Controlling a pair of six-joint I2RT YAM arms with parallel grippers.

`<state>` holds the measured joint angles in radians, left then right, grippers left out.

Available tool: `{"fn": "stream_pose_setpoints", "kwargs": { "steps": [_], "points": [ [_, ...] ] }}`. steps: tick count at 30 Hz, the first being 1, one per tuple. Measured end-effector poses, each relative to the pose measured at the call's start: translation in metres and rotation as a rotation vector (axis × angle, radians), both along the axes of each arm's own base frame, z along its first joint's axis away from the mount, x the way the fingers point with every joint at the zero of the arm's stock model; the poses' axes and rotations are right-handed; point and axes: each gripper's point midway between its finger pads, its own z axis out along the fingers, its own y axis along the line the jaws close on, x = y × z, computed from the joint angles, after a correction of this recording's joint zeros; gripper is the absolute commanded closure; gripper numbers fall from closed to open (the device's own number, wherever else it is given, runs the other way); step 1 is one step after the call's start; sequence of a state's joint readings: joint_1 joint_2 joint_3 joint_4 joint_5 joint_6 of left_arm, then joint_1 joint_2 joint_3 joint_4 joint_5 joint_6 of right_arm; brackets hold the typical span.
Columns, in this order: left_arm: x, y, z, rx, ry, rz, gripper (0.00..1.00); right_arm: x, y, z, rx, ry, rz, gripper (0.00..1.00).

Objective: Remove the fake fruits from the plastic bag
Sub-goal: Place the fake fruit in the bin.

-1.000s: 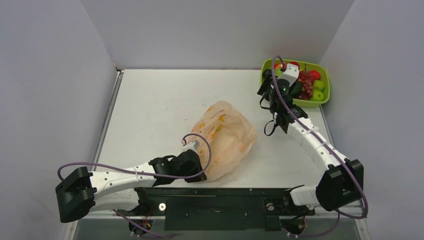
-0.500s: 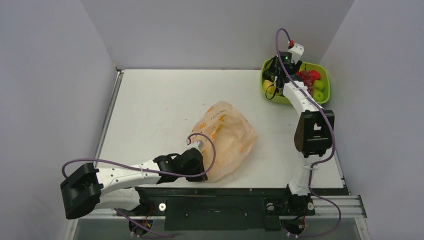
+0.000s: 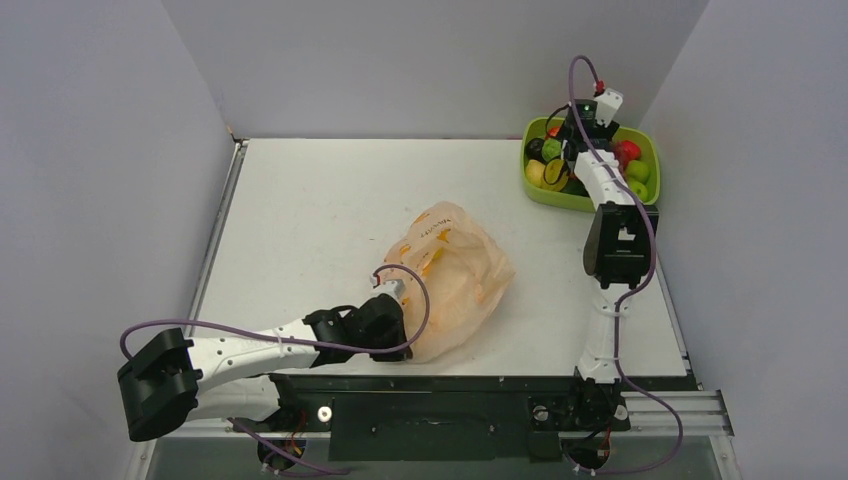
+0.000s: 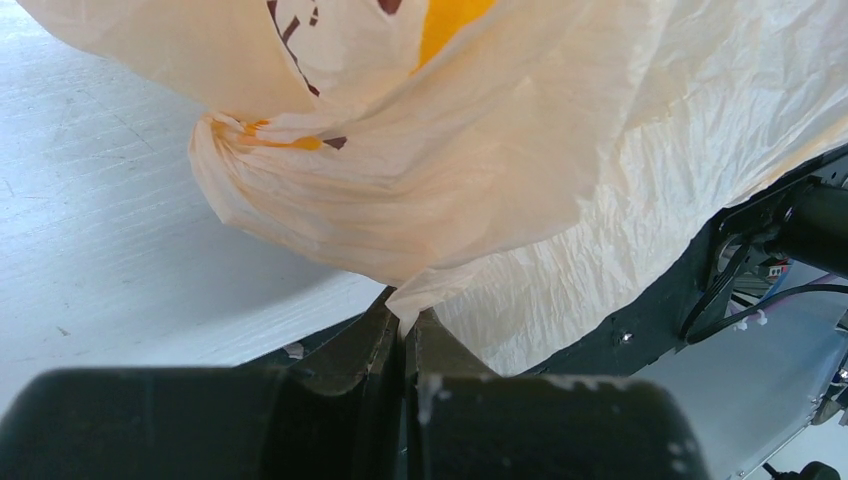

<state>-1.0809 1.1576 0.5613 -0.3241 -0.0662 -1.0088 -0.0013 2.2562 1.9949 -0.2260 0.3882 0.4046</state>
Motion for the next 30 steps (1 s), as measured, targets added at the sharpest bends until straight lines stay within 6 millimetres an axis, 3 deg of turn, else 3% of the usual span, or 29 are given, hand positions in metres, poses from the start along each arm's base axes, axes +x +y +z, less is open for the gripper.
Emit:
{"fn": "stream_pose_setpoints", "kwargs": {
  "steps": [7,12,16,24,30],
  "points": [
    [0.001,0.001,0.0,0.001,0.001,0.003,1.0,-0.003,-0.023,-0.037,-0.001,0.078,-0.032,0.45],
    [0.0,0.001,0.0,0.001,0.002,0.003,1.0,-0.001,-0.024,-0.044,-0.009,0.099,-0.02,0.27],
    [0.0,0.001,0.0,0.001,0.002,0.003,1.0,-0.001,-0.024,-0.042,-0.017,0.106,-0.009,0.21],
    [0.0,0.0,0.0,-0.003,0.007,0.012,1.0,-0.006,-0.02,-0.042,-0.032,0.139,0.009,0.2],
    [0.001,-0.002,0.005,-0.026,0.012,0.03,1.0,-0.037,-0.006,-0.027,-0.03,0.136,0.02,0.2]
  ]
}}
